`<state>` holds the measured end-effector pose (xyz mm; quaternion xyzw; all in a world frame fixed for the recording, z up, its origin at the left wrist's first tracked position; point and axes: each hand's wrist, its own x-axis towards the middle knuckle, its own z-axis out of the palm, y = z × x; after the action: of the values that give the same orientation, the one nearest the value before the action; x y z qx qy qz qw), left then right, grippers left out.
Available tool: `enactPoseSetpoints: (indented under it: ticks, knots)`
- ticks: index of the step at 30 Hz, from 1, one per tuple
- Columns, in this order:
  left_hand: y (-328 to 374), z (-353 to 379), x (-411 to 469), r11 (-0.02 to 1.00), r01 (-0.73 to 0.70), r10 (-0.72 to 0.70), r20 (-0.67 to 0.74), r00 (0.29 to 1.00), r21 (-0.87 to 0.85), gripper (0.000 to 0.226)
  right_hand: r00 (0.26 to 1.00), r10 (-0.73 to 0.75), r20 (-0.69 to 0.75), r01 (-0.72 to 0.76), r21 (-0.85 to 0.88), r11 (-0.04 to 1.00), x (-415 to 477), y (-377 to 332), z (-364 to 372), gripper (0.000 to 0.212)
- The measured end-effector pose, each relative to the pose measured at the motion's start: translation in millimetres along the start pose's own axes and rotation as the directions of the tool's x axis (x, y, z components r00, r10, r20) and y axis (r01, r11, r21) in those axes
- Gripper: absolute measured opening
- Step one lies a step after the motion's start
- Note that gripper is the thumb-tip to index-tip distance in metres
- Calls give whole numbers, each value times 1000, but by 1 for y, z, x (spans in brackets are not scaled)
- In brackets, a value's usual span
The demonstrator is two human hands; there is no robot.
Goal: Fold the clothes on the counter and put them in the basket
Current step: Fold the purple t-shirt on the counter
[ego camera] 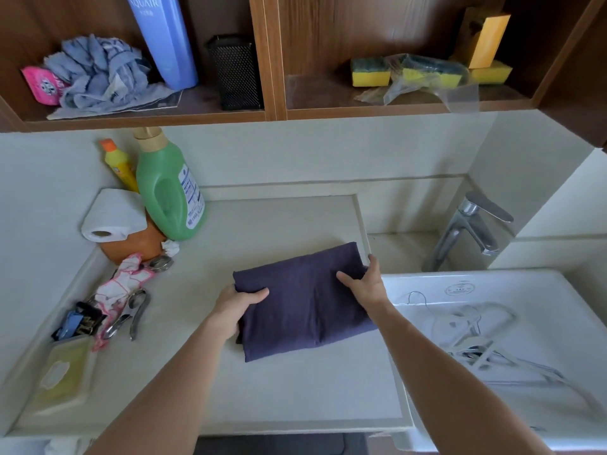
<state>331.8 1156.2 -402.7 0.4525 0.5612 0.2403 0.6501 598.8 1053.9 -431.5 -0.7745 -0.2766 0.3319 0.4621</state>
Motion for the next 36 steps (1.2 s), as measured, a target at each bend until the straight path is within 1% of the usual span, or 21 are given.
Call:
enactPoseSetpoints:
  ticks: [1,3,4,6,9,10,11,12,14,16,17,18,19,21,23,24,25,28,33,34,36]
  knots:
    - [-3,1,-7,999,22,-21,31,999,-24,41,1000,18,-4,-18,41,999,2,0,-1,99]
    - [-10,6,-23,998,2,1,45,999,-63,31,999,46,28,-47,40,998,7,1,-1,99]
    - [-13,9,-29,996,-28,31,36,999,-87,31,996,64,55,-66,40,997,9,1,-1,93]
    - [-19,11,-40,989,-88,89,0,996,-121,33,986,90,143,-102,80,992,8,-1,-3,72]
    - [-19,8,-58,985,-132,133,8,991,-109,31,930,95,354,-203,284,937,2,0,-13,47]
    - [-16,5,-65,986,-140,143,22,989,-95,28,927,68,368,-202,339,919,-1,3,-15,45]
    - [-12,2,-72,986,-149,152,31,988,-79,24,942,44,332,-171,363,916,-4,5,-17,52]
    - [-7,0,-77,986,-156,158,36,987,-62,22,965,30,260,-122,348,930,-7,7,-19,66]
    - [2,-7,-84,984,-175,176,48,983,-17,20,995,-35,90,15,215,977,-16,4,-27,88]
    - [13,-12,-91,979,-196,193,68,979,46,21,970,-245,-1,245,55,968,-31,-7,-37,86]
    - [18,-13,-96,974,-214,206,97,974,80,22,931,-364,10,364,-13,931,-42,-14,-42,83]
    - [22,-13,-99,966,-237,222,135,966,104,22,892,-446,69,450,-54,891,-54,-24,-44,81]
    - [25,-10,-107,958,-260,237,178,955,120,21,861,-480,170,496,-74,865,-70,-34,-45,81]
    - [30,-3,-120,945,-300,262,248,933,130,16,837,-427,340,507,-191,841,-95,-44,-46,79]
    - [30,6,-129,937,-328,281,292,914,124,13,869,-329,369,462,-371,806,-116,-43,-54,60]
    - [28,12,-132,935,-333,284,305,909,124,13,890,-297,346,431,-426,795,-128,-39,-62,48]
    - [25,19,-134,932,-338,284,316,905,130,13,913,-263,312,387,-461,799,-140,-32,-74,43]
    - [8,50,-144,904,-379,281,393,875,197,18,973,-162,166,226,-514,827,-185,2,-123,50]
    - [-28,136,-185,808,-506,274,570,775,300,21,998,55,21,-33,-568,822,-274,64,-211,32]
    - [-36,155,-194,794,-523,264,598,756,310,23,996,89,-22,-86,-561,823,-290,77,-229,33]
    - [-52,192,-213,772,-542,231,648,726,332,27,987,127,-96,-158,-507,847,-328,109,-266,48]
